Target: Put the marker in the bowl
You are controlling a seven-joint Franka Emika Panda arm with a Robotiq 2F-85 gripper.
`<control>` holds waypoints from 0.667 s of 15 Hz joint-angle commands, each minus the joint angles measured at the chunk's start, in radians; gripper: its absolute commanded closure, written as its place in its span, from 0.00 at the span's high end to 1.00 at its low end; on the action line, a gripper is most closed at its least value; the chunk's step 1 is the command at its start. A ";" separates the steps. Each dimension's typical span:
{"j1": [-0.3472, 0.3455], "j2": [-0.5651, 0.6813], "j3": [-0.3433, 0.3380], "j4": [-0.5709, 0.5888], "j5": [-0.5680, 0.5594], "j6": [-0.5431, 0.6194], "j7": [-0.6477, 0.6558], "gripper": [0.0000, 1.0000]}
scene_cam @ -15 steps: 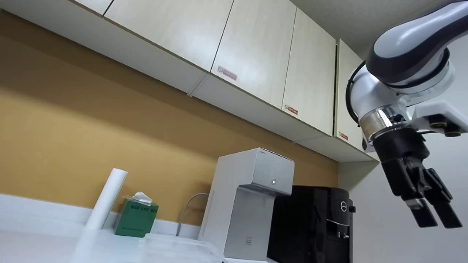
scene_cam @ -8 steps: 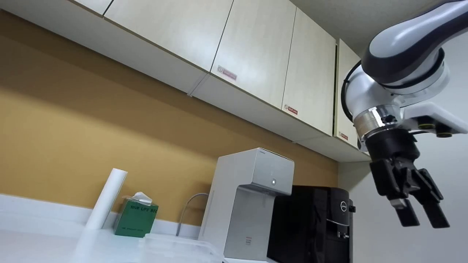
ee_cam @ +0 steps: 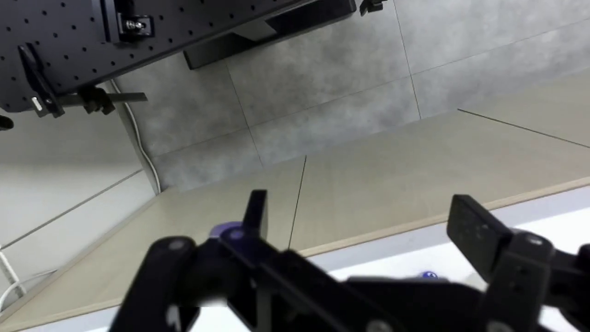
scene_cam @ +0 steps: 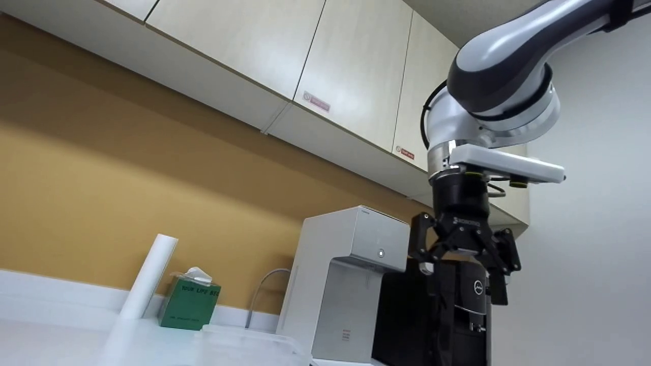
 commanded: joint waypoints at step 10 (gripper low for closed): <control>-0.006 0.174 0.037 0.025 -0.062 0.400 0.144 1.00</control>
